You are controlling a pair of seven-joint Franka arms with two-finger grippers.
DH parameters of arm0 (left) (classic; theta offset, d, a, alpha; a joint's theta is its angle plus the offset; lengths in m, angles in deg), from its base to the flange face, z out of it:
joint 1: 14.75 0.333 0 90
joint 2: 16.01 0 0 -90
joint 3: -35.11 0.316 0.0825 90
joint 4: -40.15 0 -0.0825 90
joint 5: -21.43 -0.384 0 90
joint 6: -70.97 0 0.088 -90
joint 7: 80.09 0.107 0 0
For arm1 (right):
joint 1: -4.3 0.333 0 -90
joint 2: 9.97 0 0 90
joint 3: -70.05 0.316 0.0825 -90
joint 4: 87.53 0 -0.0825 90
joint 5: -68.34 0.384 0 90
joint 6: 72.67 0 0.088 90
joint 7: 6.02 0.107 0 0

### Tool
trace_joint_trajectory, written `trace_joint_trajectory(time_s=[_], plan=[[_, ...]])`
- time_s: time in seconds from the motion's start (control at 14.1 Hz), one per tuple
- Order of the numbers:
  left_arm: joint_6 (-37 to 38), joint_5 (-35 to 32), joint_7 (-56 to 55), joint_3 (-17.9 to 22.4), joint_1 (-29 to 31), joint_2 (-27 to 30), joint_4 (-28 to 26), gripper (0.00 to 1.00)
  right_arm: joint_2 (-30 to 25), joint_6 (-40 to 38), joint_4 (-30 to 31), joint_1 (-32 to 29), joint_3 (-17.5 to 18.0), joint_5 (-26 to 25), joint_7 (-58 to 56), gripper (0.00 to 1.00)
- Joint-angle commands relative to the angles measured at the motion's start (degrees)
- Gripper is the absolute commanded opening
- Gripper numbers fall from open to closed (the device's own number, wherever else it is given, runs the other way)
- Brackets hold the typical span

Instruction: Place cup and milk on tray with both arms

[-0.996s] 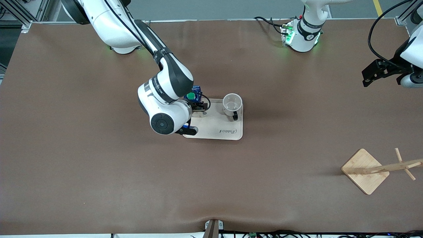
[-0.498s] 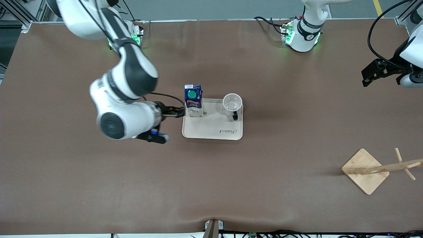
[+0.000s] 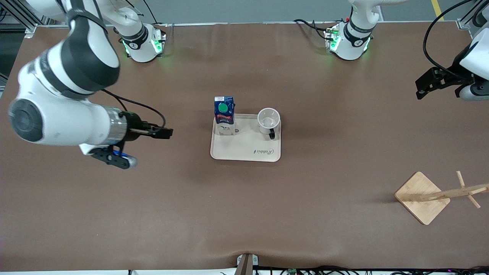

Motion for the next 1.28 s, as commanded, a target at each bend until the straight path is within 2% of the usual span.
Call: trace_joint_trajectory(time_s=[0.0, 0.28, 0.36, 0.5, 0.57, 0.71, 0.93, 1.21], plan=[[1.2, 0.9, 1.4, -0.6, 0.7, 1.0, 0.7, 1.0, -3.7, -0.2, 0.8, -2.2, -0.6, -0.6, -0.3, 1.0], [1.1, 1.0, 1.7, -0.6, 0.5, 0.1, 0.7, 1.0, -8.0, -2.5, 0.9, -9.5, -0.5, -1.7, -1.3, 1.0], [1.1, 1.3, 1.7, -0.6, 0.5, -0.3, 0.7, 1.0, -8.6, -3.7, 0.9, -9.7, -0.6, -3.4, -3.6, 1.0], [1.1, 2.6, 1.6, -0.5, 0.7, -0.4, 0.7, 1.0, -11.2, -5.6, 1.8, -11.8, 0.0, -10.7, -13.3, 1.0], [1.1, 2.6, 1.7, -0.4, 0.7, -0.5, 0.6, 1.0, -12.0, -7.3, 2.9, -13.6, 0.0, -10.8, -19.7, 1.0], [1.1, 2.6, 1.5, -0.3, 0.5, -0.6, 0.7, 1.0, -17.1, -6.8, 8.2, -15.4, 0.0, -11.8, -24.6, 1.0], [1.0, 2.6, 0.8, -0.5, 0.1, -0.9, 0.7, 1.0, -23.6, -5.3, 15.2, -15.8, 2.0, -19.0, -25.2, 1.0], [0.9, 2.6, 0.8, -0.5, 0.2, -1.7, 0.7, 1.0, -32.4, 0.8, 29.1, -19.0, 2.4, -19.2, -29.1, 1.0]])
